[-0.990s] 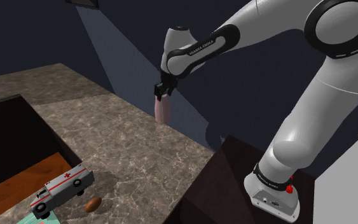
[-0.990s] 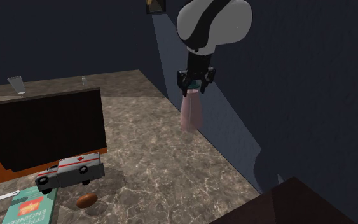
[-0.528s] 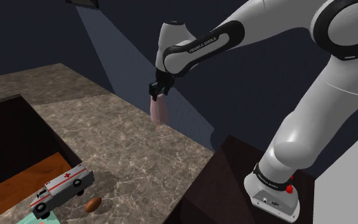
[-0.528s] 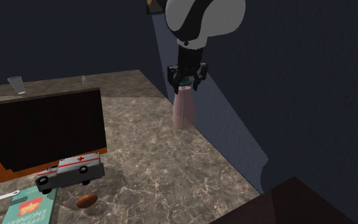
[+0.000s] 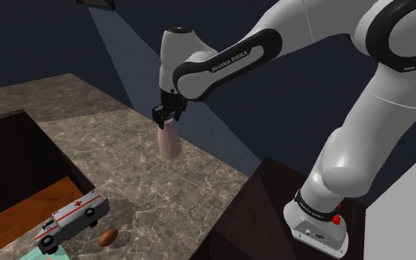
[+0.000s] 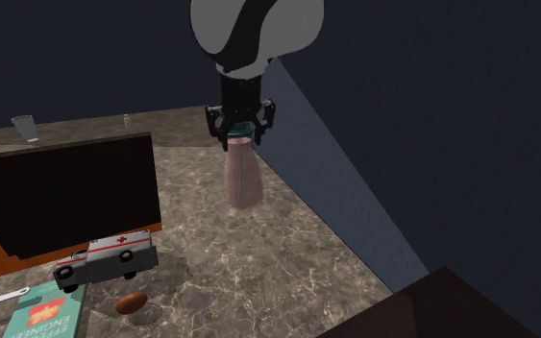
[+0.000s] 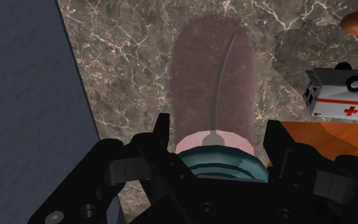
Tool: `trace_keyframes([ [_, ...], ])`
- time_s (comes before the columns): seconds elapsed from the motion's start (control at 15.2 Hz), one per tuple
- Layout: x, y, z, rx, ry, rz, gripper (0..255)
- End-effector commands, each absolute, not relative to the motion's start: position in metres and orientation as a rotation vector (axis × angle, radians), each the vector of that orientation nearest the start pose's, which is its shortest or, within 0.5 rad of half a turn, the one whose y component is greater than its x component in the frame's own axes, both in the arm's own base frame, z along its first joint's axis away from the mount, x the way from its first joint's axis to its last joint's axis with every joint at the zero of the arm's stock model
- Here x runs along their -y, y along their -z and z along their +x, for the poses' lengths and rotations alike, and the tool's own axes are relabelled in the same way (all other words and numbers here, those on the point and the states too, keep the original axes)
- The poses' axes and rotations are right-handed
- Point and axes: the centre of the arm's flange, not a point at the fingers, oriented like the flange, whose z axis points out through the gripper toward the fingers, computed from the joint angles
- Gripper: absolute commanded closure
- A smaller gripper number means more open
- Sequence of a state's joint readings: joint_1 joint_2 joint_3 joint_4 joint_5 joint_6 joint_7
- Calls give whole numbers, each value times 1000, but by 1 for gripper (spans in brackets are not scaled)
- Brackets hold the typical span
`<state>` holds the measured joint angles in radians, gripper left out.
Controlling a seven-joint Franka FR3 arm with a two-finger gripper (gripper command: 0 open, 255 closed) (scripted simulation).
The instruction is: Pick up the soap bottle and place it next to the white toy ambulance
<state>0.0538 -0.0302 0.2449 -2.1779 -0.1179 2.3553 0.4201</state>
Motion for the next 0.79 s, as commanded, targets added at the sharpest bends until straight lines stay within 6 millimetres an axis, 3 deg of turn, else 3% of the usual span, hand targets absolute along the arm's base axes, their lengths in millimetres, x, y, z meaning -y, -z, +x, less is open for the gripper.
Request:
trace_keyframes([
  [0.0, -189, -425, 517, -75, 361, -3140, 255],
  [0.73, -333, -425, 499, -75, 361, -3140, 255],
])
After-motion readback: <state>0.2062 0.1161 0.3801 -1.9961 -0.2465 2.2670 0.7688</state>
